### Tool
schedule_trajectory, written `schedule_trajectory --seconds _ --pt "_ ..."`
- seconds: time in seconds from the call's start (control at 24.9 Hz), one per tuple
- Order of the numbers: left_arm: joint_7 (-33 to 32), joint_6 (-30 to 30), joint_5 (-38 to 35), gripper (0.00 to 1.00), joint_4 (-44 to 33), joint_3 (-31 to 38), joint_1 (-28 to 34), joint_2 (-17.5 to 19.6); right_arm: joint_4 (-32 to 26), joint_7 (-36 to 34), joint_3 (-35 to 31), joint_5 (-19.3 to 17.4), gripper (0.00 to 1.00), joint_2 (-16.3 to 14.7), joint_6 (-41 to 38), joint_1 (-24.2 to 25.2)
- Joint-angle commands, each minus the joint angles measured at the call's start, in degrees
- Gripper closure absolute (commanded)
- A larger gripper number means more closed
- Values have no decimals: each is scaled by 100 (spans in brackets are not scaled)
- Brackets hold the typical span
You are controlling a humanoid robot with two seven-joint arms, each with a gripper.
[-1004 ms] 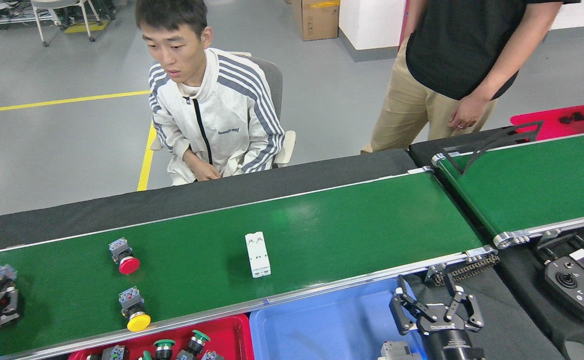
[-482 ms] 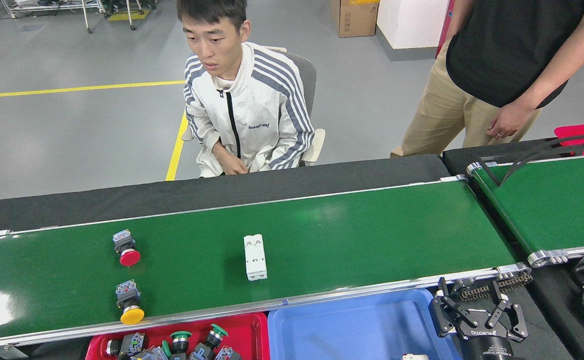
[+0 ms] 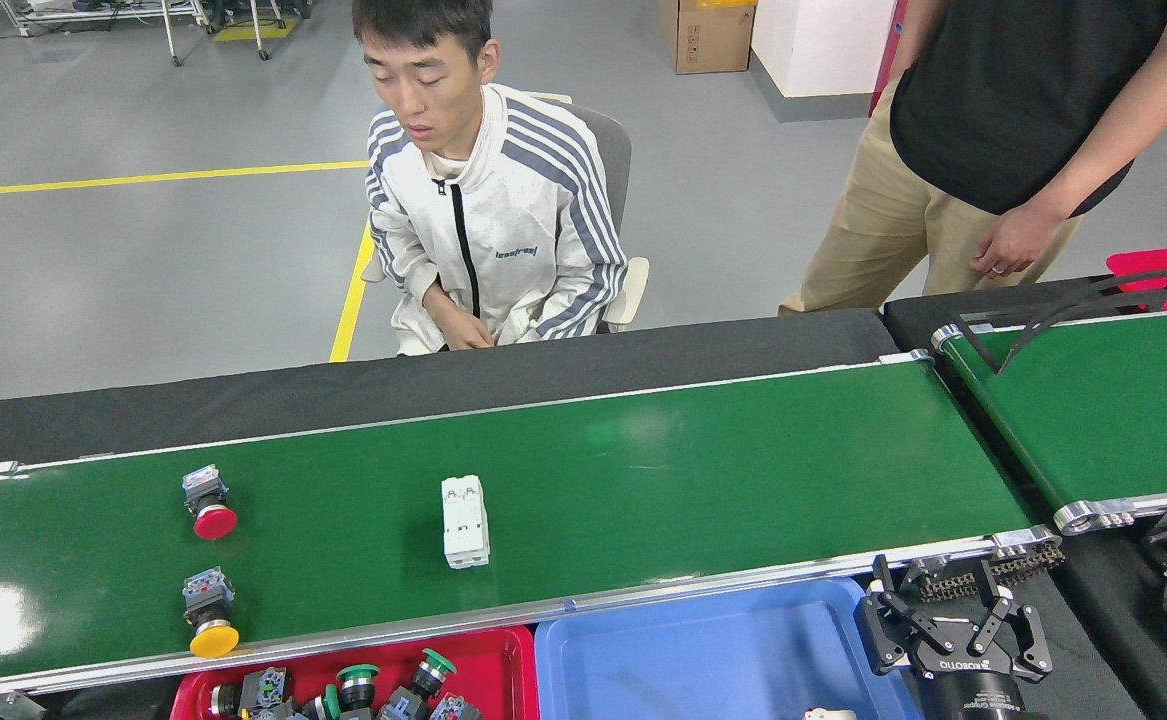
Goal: Pick switch part from conveyor to tray
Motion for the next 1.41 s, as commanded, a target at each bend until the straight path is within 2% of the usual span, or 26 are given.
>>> schedule_trajectory --seconds 0.0,0.24,0.44,0.76,1.0,1.04,1.12,1.16,1.2,1.24,1.28,1.37 --pt "34 54 -23 0 -55 29 -7 42 -80 -21 -20 -4 0 -57 -20 -27" --pt "-80 115 -76 0 331 -6 -420 86 -80 -21 50 5 0 -57 -73 -123" --pt "-194 63 -67 0 815 -6 -736 376 -88 -21 59 14 0 -57 -108 -115" --pt "-194 98 -58 0 1263 11 -1088 552 -88 -12 67 14 0 -57 -178 -159" --pt "-194 151 -67 1 2151 -6 -1730 798 -88 -4 85 23 0 -48 -275 -159" --pt "-194 194 -67 8 2274 -6 -1826 842 -88 -4 120 23 0 -48 -275 -159" --pt "-186 221 -58 38 2441 -6 -1958 903 -88 -4 190 23 0 -48 -266 -167" --pt "-186 168 -23 58 2493 -6 -1967 921 -88 -4 190 23 0 -48 -266 -159" --pt "-150 133 4 73 2502 -6 -1958 947 -97 -4 190 23 0 -48 -266 -159" --pt "-142 19 48 84 2502 -6 -1949 965 -88 -4 190 23 0 -48 -266 -159" --pt "-124 -87 91 90 2502 -6 -1932 947 -88 -4 199 23 0 -48 -266 -150" --pt "-27 -324 127 95 2414 3 -1861 903 -97 -4 190 23 0 -39 -266 -141"
